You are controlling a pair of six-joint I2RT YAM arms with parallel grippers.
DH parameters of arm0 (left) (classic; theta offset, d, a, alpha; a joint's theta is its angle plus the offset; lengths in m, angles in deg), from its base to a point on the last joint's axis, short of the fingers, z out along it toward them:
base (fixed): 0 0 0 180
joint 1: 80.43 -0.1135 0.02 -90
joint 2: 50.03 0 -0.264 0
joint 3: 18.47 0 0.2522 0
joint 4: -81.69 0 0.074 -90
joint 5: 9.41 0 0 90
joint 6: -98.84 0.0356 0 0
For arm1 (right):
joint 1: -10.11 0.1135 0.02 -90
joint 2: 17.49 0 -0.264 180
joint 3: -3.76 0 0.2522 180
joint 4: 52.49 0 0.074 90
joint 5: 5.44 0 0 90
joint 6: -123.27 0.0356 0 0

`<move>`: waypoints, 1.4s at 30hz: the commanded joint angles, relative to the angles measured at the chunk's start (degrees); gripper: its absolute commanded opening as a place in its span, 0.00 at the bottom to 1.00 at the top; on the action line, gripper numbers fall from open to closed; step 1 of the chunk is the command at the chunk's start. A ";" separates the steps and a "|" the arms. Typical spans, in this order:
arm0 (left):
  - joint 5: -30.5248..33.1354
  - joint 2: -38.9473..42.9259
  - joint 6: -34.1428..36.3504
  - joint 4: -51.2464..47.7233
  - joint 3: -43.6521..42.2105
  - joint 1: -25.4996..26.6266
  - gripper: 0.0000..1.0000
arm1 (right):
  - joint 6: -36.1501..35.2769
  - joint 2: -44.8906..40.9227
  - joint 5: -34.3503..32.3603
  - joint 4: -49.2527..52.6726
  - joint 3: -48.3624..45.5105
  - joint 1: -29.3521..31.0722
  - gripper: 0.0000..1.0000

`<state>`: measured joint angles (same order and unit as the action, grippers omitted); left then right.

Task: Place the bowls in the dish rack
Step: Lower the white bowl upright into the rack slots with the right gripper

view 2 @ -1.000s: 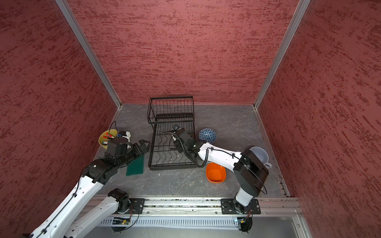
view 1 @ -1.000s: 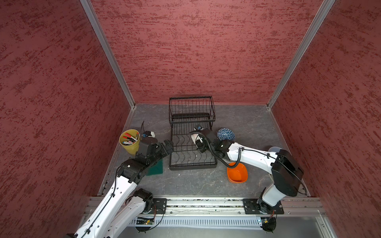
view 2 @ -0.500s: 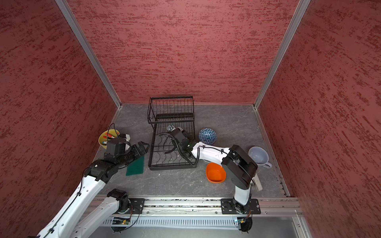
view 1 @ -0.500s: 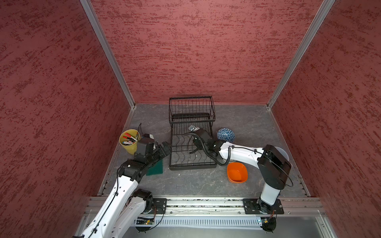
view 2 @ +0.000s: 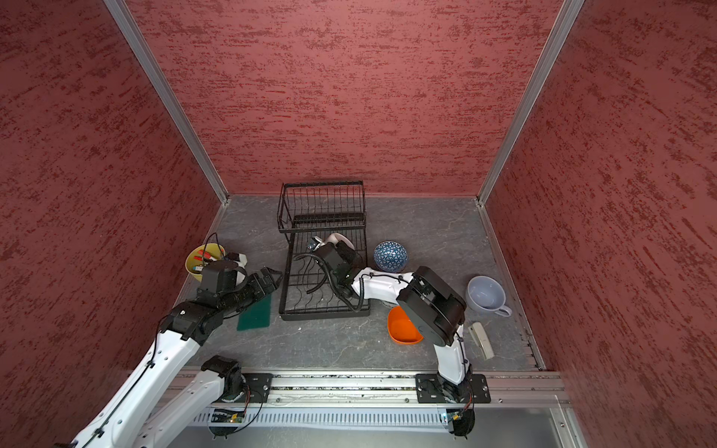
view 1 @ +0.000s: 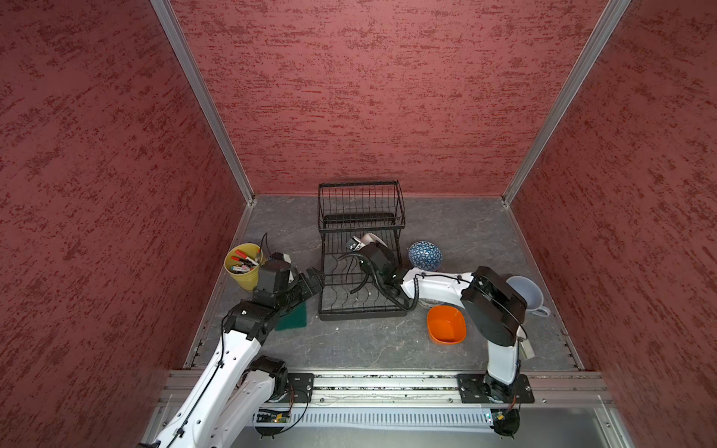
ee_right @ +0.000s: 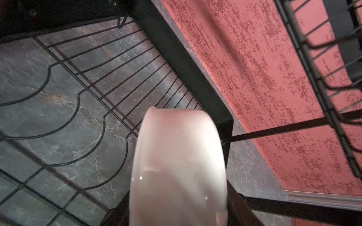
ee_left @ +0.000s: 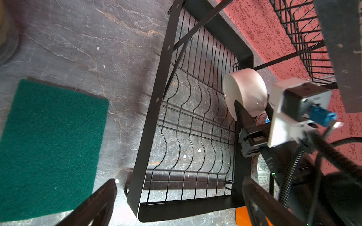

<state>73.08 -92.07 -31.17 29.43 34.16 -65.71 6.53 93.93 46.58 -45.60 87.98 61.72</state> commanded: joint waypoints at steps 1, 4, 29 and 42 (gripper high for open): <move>-0.43 -0.14 1.33 1.93 -0.85 -0.57 1.00 | -5.41 -0.28 -5.49 -9.32 1.61 0.32 0.43; -0.48 -0.40 1.35 2.41 -1.12 -0.66 1.00 | -10.14 1.50 -7.79 -12.58 1.94 0.33 0.43; -1.38 -2.07 1.25 3.48 -1.13 -1.36 1.00 | -30.73 13.07 -10.96 -29.67 4.60 -2.69 0.43; -1.38 -2.40 1.13 3.36 -0.86 -1.45 1.00 | -29.69 15.47 -8.41 -27.87 6.63 -5.20 0.43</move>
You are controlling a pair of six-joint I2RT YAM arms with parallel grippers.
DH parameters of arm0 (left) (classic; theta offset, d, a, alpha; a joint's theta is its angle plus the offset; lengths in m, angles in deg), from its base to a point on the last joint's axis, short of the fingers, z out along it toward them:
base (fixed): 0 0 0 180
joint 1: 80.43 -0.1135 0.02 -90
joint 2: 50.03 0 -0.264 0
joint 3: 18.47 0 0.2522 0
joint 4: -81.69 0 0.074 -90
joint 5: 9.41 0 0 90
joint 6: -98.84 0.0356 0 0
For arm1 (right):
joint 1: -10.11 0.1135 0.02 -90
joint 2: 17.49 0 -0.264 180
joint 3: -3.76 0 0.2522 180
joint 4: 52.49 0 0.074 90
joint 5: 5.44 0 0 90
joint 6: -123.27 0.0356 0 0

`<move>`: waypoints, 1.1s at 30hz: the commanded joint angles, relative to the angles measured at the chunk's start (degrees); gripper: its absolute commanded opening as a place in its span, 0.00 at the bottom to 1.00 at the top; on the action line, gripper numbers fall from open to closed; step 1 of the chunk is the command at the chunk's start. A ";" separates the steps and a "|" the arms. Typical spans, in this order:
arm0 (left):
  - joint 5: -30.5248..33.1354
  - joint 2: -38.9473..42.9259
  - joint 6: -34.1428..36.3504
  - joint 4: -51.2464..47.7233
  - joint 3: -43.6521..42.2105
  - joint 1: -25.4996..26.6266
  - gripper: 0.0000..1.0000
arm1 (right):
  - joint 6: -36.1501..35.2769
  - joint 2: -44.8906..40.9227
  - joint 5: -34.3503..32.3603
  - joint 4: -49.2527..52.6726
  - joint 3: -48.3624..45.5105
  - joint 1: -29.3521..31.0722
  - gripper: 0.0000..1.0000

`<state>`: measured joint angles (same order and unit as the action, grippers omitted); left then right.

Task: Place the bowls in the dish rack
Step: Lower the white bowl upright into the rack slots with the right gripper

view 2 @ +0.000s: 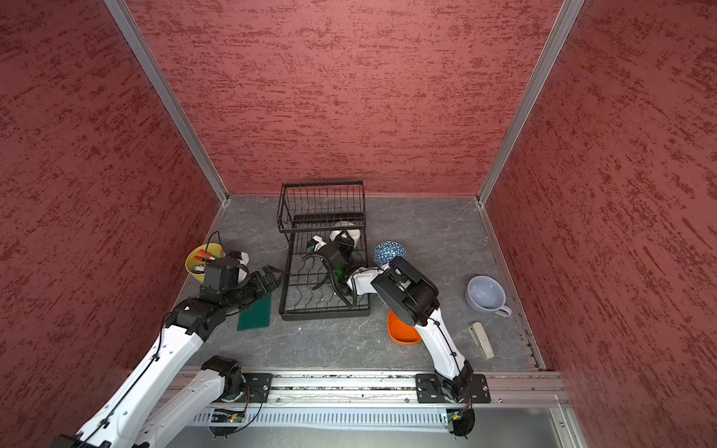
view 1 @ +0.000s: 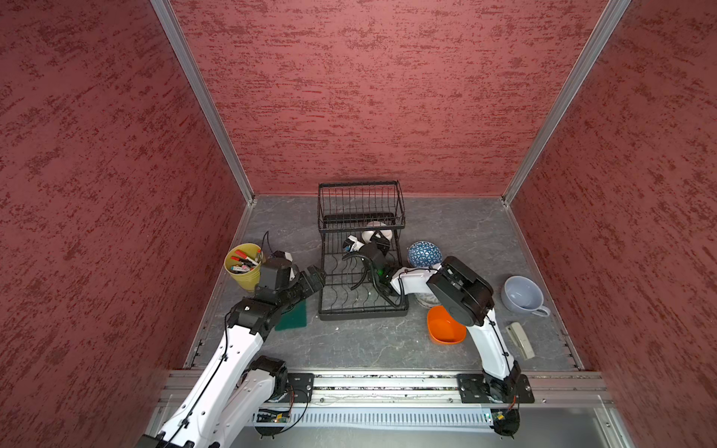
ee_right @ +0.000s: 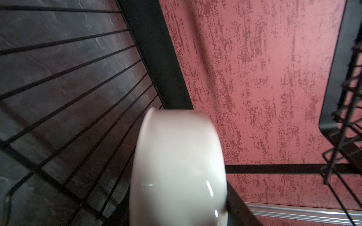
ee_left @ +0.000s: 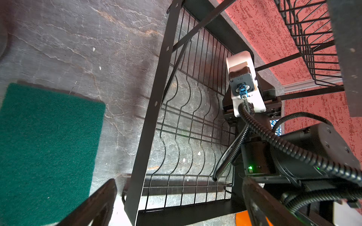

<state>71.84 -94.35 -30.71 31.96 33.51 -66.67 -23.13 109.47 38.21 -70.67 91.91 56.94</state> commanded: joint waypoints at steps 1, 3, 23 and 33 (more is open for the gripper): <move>-0.18 -0.18 0.78 0.84 -0.22 -0.49 1.00 | 0.06 0.20 0.11 -2.75 3.02 -0.51 0.43; -0.24 -0.30 0.78 0.68 0.01 -0.49 0.99 | 0.51 0.98 0.29 -2.24 4.10 -0.90 0.42; -0.47 0.18 0.88 -0.33 0.72 -0.55 1.00 | 6.32 3.33 0.60 4.24 5.17 -1.40 0.58; -0.16 0.10 0.88 -0.19 0.59 -0.58 1.00 | 9.22 2.42 1.17 6.69 4.45 -1.41 0.78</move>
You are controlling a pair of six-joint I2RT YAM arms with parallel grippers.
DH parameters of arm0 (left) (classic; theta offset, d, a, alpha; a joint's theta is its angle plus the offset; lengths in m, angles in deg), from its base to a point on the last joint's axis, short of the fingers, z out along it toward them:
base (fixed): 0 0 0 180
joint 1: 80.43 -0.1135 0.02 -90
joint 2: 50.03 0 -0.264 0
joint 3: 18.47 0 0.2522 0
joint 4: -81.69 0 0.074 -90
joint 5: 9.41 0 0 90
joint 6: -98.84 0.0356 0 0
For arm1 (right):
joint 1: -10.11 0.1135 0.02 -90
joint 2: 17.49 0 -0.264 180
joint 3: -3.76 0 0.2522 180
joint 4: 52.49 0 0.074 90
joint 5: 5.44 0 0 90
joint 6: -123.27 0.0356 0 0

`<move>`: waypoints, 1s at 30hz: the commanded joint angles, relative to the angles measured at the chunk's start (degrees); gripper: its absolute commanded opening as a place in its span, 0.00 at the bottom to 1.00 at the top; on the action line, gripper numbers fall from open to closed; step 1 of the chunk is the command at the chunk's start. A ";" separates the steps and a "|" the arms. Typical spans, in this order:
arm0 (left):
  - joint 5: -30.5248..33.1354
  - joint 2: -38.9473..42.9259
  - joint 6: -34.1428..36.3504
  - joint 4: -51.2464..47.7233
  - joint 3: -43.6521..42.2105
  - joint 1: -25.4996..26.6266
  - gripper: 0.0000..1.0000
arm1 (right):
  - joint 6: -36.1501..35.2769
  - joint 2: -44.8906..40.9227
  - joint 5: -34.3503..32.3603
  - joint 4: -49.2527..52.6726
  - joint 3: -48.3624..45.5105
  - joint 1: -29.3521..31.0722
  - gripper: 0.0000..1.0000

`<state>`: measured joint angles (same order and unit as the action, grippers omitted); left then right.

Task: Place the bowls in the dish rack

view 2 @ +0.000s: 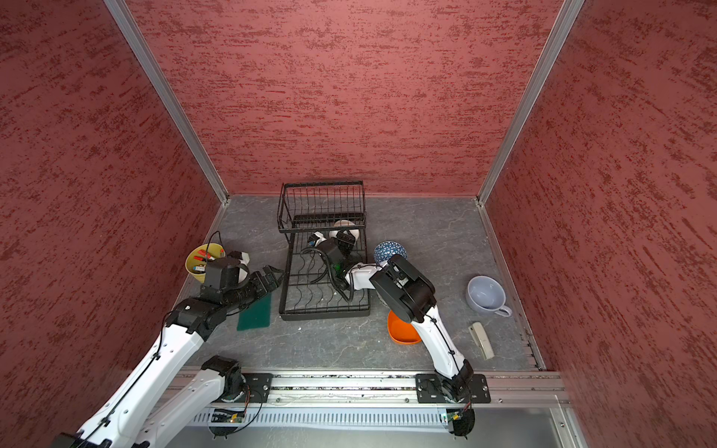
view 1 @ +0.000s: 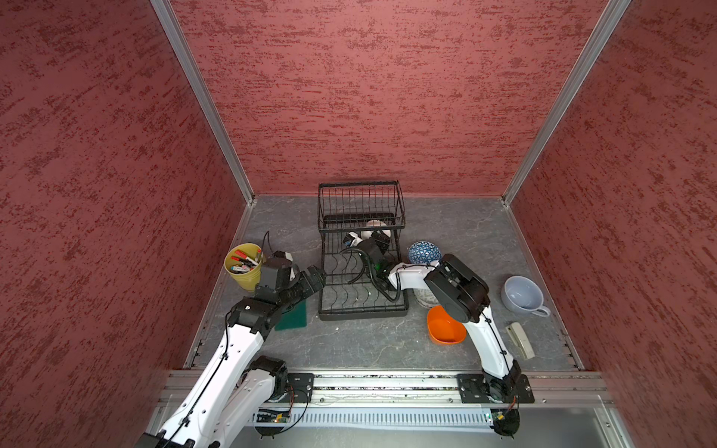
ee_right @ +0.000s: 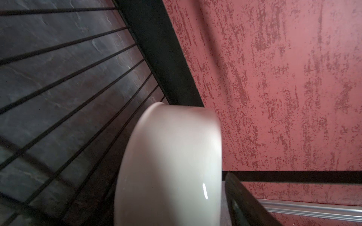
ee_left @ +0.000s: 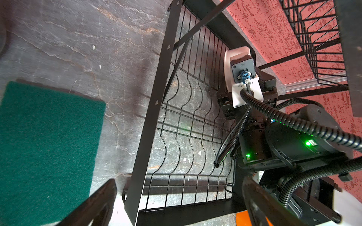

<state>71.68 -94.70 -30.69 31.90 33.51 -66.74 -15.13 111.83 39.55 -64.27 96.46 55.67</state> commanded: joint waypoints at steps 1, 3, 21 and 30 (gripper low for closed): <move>0.09 0.47 0.86 -0.17 0.48 -0.48 0.99 | 1.63 -0.09 -0.15 0.62 -0.10 -0.16 0.81; 0.12 0.37 0.95 -0.12 0.51 -0.51 1.00 | 2.50 -0.29 -0.07 1.22 -0.10 -0.12 0.87; 0.25 0.37 1.00 0.07 -0.15 -0.60 1.00 | 19.49 -4.94 5.55 11.08 -0.36 -0.01 0.99; -0.10 0.25 0.86 0.85 -0.58 -0.69 1.00 | 25.07 -6.43 9.66 13.91 -0.25 0.30 0.99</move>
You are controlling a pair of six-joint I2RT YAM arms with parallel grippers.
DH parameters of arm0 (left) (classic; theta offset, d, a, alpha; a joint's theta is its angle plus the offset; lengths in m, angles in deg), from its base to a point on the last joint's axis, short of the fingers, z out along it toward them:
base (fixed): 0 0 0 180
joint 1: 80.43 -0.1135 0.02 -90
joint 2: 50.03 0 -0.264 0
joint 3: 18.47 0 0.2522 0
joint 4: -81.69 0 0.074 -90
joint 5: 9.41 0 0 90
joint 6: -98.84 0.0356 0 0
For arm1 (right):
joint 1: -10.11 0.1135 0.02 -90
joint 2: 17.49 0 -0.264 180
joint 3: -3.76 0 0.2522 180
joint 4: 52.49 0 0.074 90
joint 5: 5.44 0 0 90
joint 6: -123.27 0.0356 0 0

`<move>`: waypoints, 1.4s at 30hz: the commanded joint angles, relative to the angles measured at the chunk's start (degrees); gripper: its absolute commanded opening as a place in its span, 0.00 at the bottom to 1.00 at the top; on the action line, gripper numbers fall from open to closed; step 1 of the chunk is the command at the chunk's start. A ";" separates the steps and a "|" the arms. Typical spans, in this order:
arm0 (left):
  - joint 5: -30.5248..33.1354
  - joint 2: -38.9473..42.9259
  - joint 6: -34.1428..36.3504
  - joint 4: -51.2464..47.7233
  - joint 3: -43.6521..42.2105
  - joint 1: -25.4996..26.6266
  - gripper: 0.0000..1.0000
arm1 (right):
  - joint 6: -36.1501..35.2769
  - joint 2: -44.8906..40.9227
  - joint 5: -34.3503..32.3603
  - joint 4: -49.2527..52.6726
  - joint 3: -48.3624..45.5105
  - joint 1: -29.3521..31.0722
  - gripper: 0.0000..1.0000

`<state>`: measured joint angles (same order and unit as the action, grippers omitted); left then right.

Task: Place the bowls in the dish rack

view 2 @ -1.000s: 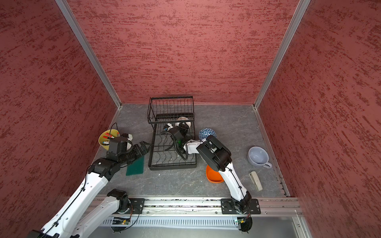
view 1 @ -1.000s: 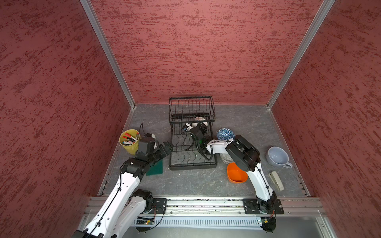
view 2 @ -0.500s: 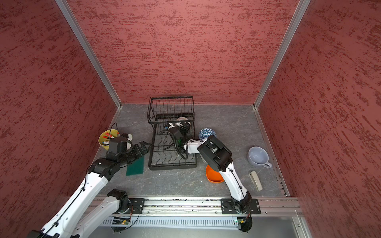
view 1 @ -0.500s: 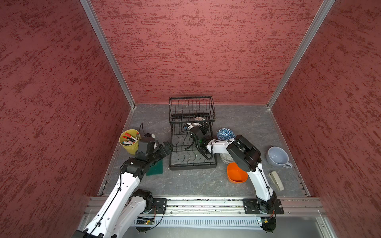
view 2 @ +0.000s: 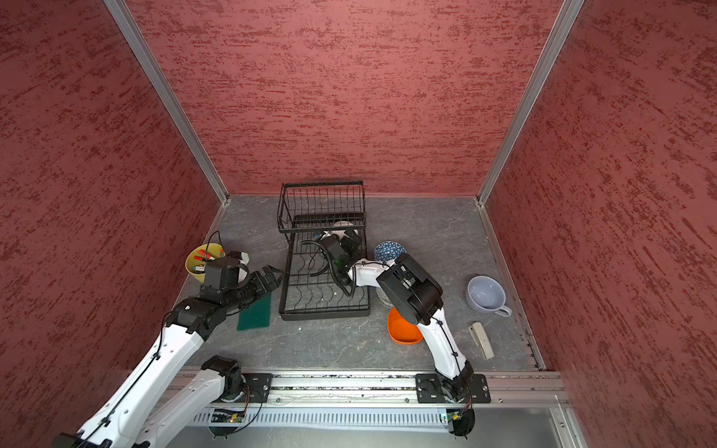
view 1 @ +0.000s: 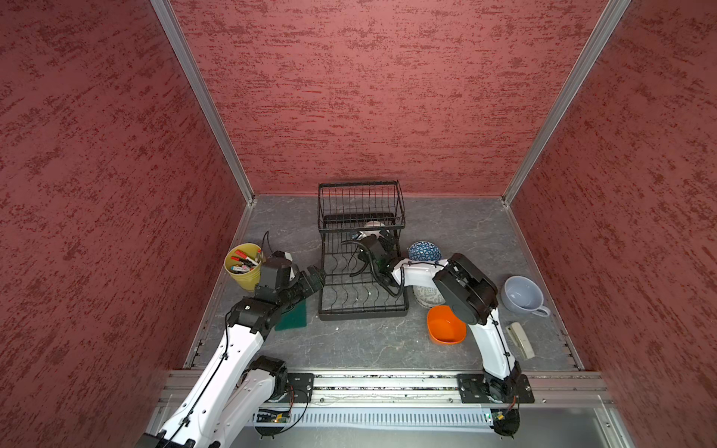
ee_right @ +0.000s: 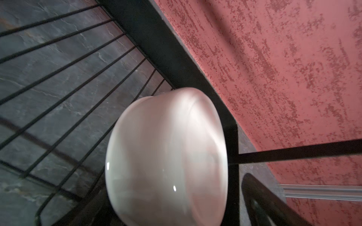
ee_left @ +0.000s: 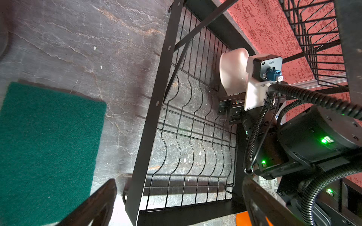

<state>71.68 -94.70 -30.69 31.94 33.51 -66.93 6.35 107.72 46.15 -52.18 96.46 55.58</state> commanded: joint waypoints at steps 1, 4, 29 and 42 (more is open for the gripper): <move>-0.08 0.11 0.86 0.83 -0.64 -0.49 1.00 | 3.75 -2.34 3.33 1.93 -0.24 0.48 0.99; -0.08 0.08 0.86 0.83 -0.68 -0.49 1.00 | 4.14 -2.51 3.87 2.07 -0.19 0.67 0.99; -0.42 -0.03 0.88 0.91 -0.34 -0.50 1.00 | 16.30 -8.75 8.24 3.69 -3.77 0.83 0.99; -0.73 -2.70 1.38 2.15 0.62 -0.49 1.00 | 20.13 -16.56 14.41 4.51 -12.72 1.09 0.99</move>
<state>71.59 -97.10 -30.25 32.23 33.51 -66.98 24.17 93.99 57.60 -48.51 84.66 56.39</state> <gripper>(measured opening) 0.996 0.985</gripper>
